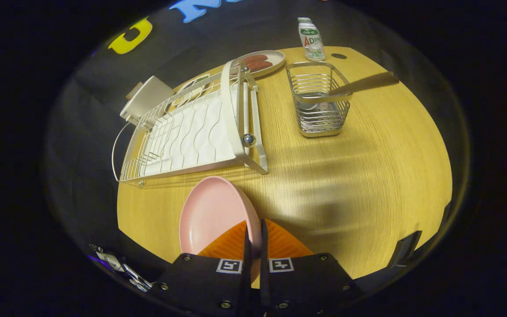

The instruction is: Take the plate from the dish rack, then take the spoon from the basket and place it into the plate.

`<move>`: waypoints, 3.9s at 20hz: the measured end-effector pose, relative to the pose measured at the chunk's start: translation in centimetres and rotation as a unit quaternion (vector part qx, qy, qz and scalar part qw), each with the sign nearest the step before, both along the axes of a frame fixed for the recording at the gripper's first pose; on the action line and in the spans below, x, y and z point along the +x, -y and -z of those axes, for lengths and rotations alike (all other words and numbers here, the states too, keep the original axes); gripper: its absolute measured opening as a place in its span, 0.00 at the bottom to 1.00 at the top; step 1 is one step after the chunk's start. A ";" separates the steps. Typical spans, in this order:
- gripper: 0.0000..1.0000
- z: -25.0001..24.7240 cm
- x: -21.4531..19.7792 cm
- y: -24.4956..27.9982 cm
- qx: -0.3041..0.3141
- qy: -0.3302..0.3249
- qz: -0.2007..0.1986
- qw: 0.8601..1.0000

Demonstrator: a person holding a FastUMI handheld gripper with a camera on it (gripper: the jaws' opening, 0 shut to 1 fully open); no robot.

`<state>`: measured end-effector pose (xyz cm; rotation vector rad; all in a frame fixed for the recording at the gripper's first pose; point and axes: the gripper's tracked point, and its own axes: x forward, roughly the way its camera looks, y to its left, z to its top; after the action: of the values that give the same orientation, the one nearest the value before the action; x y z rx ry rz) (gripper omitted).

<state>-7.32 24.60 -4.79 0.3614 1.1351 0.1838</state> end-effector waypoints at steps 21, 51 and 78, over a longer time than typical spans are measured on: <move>0.27 -8.1 3.9 11.4 -0.158 0.397 0.014 0.904; 0.08 -8.1 14.2 12.0 -0.066 0.411 0.028 0.909; 0.08 -24.6 12.4 9.4 -0.112 0.486 0.014 0.866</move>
<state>5.04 15.18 19.82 0.0407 0.1382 0.1719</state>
